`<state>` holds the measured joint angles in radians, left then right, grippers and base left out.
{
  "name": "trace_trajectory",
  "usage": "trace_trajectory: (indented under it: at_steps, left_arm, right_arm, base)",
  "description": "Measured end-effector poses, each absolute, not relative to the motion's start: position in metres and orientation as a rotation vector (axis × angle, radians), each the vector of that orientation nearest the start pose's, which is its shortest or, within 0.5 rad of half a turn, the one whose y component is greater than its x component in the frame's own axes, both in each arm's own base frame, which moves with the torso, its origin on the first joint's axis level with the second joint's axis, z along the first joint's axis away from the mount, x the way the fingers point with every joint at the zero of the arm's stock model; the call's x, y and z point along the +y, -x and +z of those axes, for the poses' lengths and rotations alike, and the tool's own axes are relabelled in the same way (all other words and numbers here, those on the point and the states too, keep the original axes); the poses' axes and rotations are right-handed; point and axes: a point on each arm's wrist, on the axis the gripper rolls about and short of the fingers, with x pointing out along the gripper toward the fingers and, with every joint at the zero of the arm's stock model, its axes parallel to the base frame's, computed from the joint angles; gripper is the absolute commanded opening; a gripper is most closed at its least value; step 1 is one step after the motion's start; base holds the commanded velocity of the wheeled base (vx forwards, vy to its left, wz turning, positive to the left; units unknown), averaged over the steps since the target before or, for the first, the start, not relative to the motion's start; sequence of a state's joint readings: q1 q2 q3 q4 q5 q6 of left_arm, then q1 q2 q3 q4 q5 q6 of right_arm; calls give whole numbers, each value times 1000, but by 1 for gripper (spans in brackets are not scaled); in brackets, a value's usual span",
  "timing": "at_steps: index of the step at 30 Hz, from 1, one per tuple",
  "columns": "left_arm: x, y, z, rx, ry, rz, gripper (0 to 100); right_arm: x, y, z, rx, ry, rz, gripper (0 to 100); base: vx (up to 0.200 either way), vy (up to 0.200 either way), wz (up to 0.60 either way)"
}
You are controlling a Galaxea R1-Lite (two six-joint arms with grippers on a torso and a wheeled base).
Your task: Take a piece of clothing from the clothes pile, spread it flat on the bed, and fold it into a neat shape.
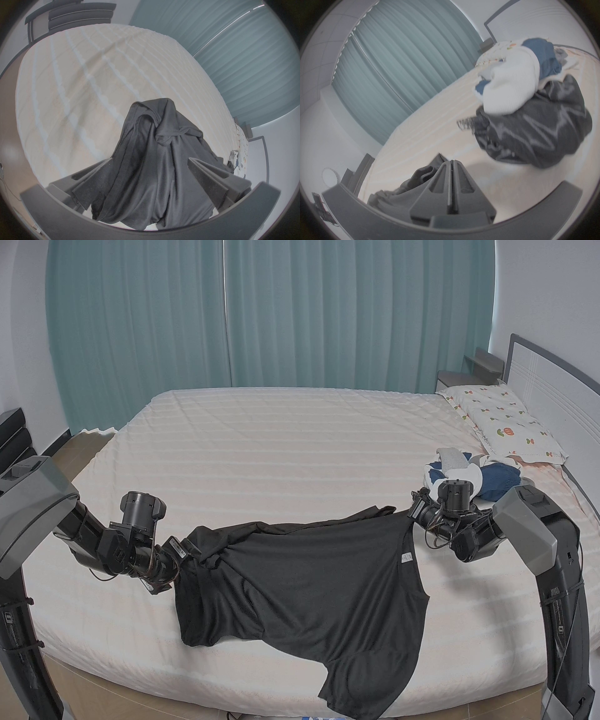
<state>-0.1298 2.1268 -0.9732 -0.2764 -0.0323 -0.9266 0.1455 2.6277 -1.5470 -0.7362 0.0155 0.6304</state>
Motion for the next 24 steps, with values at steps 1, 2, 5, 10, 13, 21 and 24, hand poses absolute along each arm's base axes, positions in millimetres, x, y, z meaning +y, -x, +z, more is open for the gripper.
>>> trace_trajectory:
  at_steps: [1, 2, 5, 10, 13, 21, 24]
  left_arm:
    - [-48, -359, 46, 888, 819, 262, 100]
    - [-48, -357, 45, 897, 820, 258, 100]
    - [-49, -352, 42, 922, 821, 250, 100]
    - [-48, -343, 38, 950, 812, 257, 100]
    - [-48, -338, 37, 962, 799, 256, 100]
    - [-48, -325, 30, 985, 744, 234, 100]
    - [-51, -318, 26, 983, 732, 218, 100]
  right_arm:
    - [71, -504, -1, 360, -603, 45, 0]
    - [69, -507, 3, 343, -605, 45, 0]
    - [65, -513, 8, 314, -606, 44, 100]
    - [64, -514, -3, 326, -591, 38, 100]
    - [63, -508, -12, 351, -580, 33, 100]
    - [58, -471, -25, 432, -560, 52, 100]
    - [56, -448, -27, 479, -560, 62, 100]
  base:
    - [0, 0, 0]
    - [0, 0, 0]
    - [0, 0, 0]
    - [0, 0, 0]
    - [0, 0, 0]
    - [0, 0, 0]
    - [0, 0, 0]
